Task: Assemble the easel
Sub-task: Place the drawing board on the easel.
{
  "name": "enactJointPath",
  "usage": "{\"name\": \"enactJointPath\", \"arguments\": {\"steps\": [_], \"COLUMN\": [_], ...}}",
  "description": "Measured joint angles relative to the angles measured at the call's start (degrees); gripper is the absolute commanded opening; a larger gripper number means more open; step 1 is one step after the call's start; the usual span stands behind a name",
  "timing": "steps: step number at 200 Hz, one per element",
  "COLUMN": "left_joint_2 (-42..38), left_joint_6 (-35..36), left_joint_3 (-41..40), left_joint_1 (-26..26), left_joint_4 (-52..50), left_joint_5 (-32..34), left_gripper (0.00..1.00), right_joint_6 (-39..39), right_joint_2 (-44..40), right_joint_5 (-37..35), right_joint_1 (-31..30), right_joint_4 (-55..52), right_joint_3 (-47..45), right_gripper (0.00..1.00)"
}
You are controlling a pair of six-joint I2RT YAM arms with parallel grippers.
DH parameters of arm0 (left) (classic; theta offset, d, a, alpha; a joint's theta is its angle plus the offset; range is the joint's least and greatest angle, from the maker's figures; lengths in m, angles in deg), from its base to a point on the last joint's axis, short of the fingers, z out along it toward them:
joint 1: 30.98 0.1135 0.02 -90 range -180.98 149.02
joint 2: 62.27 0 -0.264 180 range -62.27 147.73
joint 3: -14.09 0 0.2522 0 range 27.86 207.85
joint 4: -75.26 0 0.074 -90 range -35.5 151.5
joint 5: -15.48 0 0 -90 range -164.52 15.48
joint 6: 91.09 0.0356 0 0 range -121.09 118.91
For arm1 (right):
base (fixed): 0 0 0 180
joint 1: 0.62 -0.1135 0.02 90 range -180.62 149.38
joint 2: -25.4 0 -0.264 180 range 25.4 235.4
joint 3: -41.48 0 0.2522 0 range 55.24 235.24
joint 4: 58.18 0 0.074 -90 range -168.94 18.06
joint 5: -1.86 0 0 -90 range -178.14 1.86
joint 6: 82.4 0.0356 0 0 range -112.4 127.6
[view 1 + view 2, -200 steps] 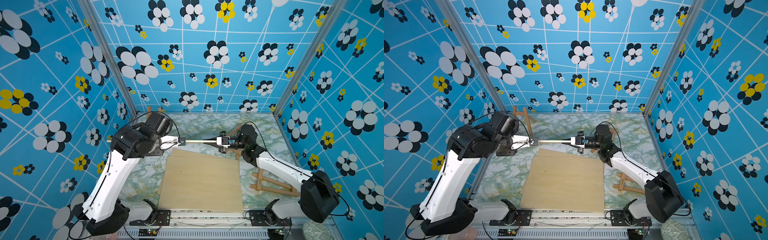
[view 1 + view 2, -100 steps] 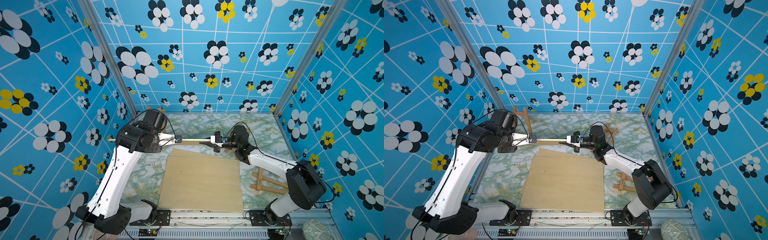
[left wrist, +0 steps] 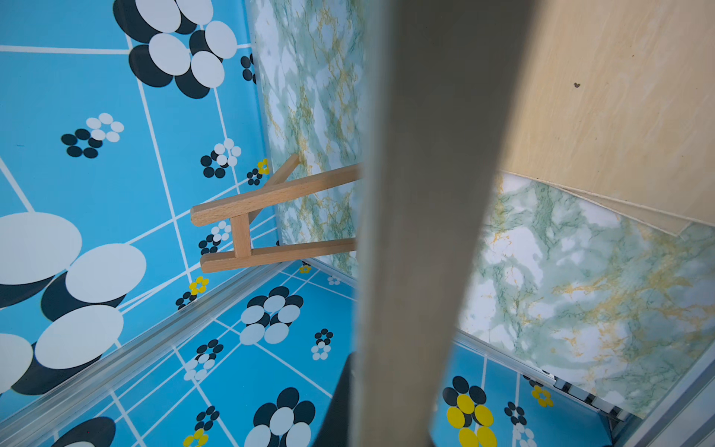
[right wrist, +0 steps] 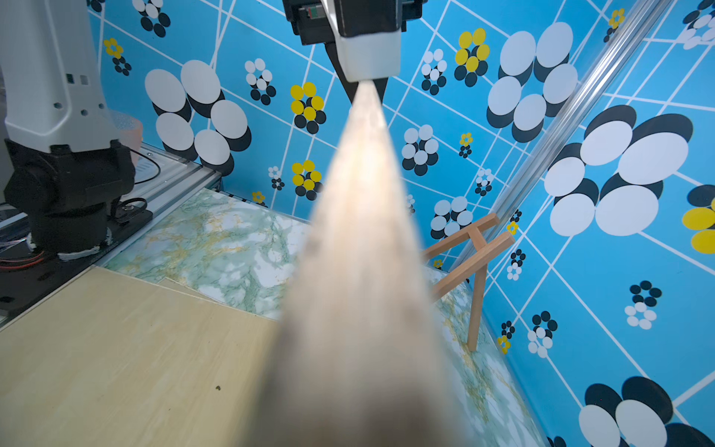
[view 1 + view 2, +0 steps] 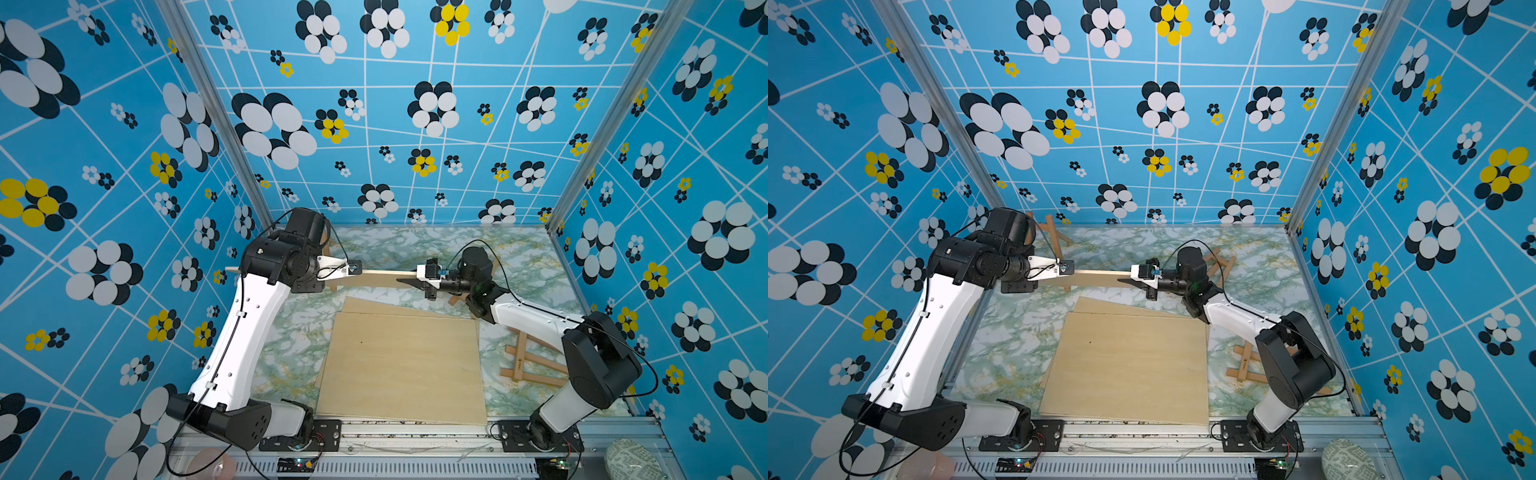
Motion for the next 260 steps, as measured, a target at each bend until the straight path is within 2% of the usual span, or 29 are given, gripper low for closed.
{"name": "enactJointPath", "arguments": {"steps": [202,215,228,241,260], "left_joint_2": [6.51,6.54,6.54,6.6,7.28], "left_joint_6": [2.91,2.93,2.49,-0.48,-6.05], "left_joint_3": [2.38,2.29,2.03,1.46,1.03], "left_joint_1": [4.52,4.68,4.76,4.5,3.3], "left_joint_4": [5.11,5.4,6.49,10.86,18.6], "left_joint_5": [-2.64,-2.78,-2.89,-0.81,-0.17], "left_gripper": [0.0,0.17,0.28,0.48,0.6], "right_joint_6": [1.18,1.25,2.12,4.98,11.3], "right_joint_2": [6.38,6.43,6.58,6.71,6.75], "right_joint_5": [-1.97,-2.14,-2.4,-4.17,-10.05], "right_joint_1": [0.74,0.74,0.74,0.15,-2.51], "right_joint_4": [1.49,1.46,1.31,0.26,-2.27], "right_joint_3": [4.72,4.72,4.72,5.35,8.57], "right_gripper": [0.0,0.0,0.0,0.0,0.0]}}
